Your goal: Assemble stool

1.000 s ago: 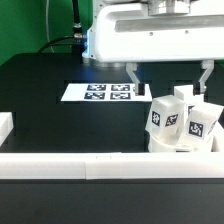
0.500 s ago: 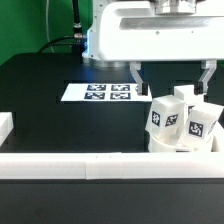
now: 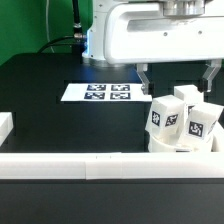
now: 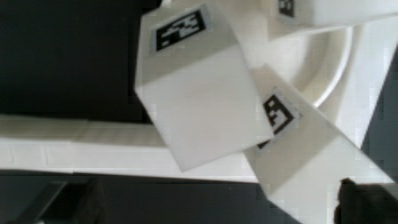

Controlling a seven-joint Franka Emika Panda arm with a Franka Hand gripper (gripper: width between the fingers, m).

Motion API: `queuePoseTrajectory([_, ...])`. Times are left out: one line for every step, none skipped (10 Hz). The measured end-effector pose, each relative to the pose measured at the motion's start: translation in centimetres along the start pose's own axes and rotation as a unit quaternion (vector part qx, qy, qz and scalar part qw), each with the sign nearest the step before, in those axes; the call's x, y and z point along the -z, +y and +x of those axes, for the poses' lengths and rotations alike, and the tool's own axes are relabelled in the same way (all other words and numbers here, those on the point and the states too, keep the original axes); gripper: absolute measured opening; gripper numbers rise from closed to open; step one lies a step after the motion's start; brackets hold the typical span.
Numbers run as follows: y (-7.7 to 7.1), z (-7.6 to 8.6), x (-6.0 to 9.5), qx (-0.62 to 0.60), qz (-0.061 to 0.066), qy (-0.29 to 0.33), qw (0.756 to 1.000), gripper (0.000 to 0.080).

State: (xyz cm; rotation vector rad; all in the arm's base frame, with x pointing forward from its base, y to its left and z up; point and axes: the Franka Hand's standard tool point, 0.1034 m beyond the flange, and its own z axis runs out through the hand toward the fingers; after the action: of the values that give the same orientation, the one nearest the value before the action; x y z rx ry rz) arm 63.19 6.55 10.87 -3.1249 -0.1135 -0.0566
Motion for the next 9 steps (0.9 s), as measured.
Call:
queuePoseTrajectory([-0.1, -0.5, 0.0, -0.002, 0.003, -0.036, 0.999, 0.0649])
queuePoseTrajectory([0.0, -0.1, 0.0, -0.002, 0.002, -0.034, 0.999, 0.0649])
queuePoseTrajectory([0.1, -0.1, -0.2, 0.038, 0.002, -0.028, 0.999, 0.0649])
queuePoseTrajectory([0.3, 0.0, -0.4, 0.062, 0.002, -0.019, 0.998, 0.0649])
queuePoseTrajectory([0.4, -0.2, -0.5, 0.061, 0.001, -0.019, 0.998, 0.0649])
queuePoseTrajectory([0.6, -0.2, -0.5, 0.070, -0.002, -0.019, 0.997, 0.0649])
queuePoseTrajectory([0.8, -0.2, -0.5, 0.110, -0.005, -0.020, 0.994, 0.0649])
queuePoseTrajectory([0.9, -0.2, -0.5, 0.122, -0.006, -0.021, 0.992, 0.0649])
queuePoseTrajectory([1.1, -0.2, -0.5, 0.160, -0.009, -0.022, 0.987, 0.0649])
